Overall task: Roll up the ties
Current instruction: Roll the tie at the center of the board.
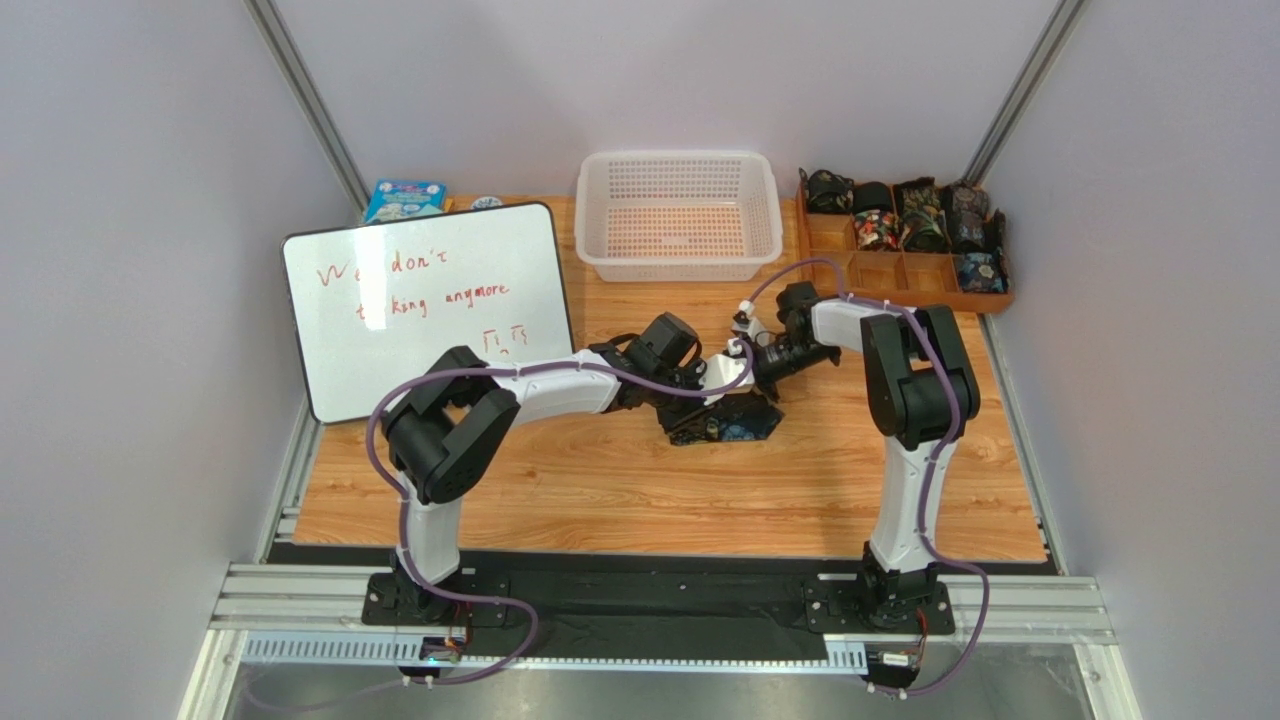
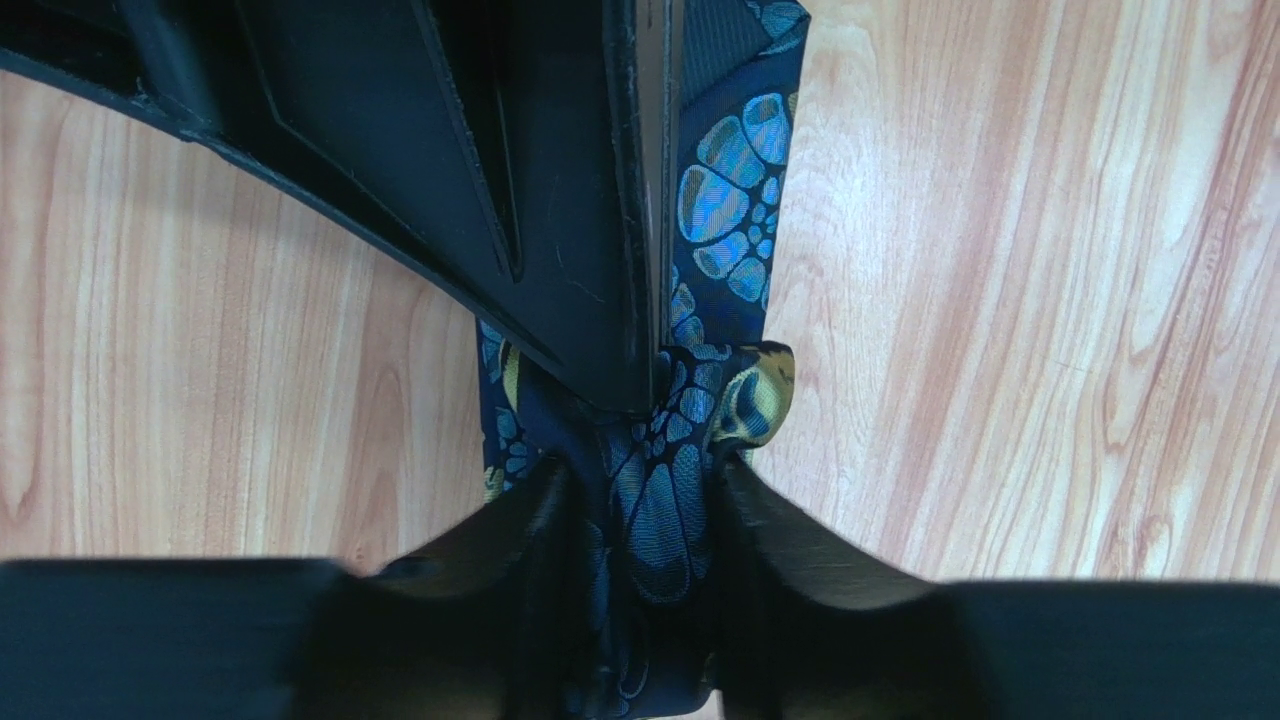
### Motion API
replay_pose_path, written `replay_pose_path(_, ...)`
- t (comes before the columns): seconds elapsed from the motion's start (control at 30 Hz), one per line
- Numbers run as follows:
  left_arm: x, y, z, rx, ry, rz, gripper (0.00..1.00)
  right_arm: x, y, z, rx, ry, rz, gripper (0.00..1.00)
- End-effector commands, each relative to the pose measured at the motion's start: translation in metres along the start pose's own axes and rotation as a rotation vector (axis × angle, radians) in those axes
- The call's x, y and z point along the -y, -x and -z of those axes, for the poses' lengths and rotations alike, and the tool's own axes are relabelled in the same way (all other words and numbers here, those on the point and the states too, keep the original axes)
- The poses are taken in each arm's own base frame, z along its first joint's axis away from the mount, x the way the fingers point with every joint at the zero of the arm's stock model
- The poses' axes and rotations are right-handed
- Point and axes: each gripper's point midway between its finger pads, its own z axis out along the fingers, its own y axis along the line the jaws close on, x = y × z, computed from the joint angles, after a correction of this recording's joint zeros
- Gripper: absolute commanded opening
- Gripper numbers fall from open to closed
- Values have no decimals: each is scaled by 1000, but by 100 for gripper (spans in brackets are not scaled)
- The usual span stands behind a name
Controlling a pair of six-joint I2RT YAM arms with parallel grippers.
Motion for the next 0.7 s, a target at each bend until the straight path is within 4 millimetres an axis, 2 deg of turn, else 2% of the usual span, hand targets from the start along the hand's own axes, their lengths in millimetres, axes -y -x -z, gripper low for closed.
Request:
replay_pose_path(0.0, 14, -27, 2, -76, -64, 55, 45, 31, -3, -6, -1, -123, 11, 0)
replay_pose_path(0.13, 3, -4, 17, 12, -46, 52, 56, 48, -2, -3, 6, -183, -14, 0)
replay_pose_path(0.2, 1, 6, 22, 51, -52, 50, 58, 59, 1, 0, 13, -228, -27, 0)
replay_pose_path(0.23, -4, 15, 28, 82, -41, 46, 64, 64, 2, 0, 13, -239, -43, 0)
replay_pose_path(0.33, -8, 31, 38, 143, -31, 33, 66, 75, 5, 3, 20, -296, -61, 0)
replay_pose_path(0.4, -7, 34, 41, 166, -31, 21, 67, 82, 6, 4, 21, -331, -72, 0)
replay_pose_path(0.43, -9, 41, 45, 191, -23, 7, 81, 83, 7, 5, 23, -343, -74, 0)
replay_pose_path(0.67, 1, 39, 44, 230, -63, -48, 83, 92, 11, 14, 30, -437, -66, 0)
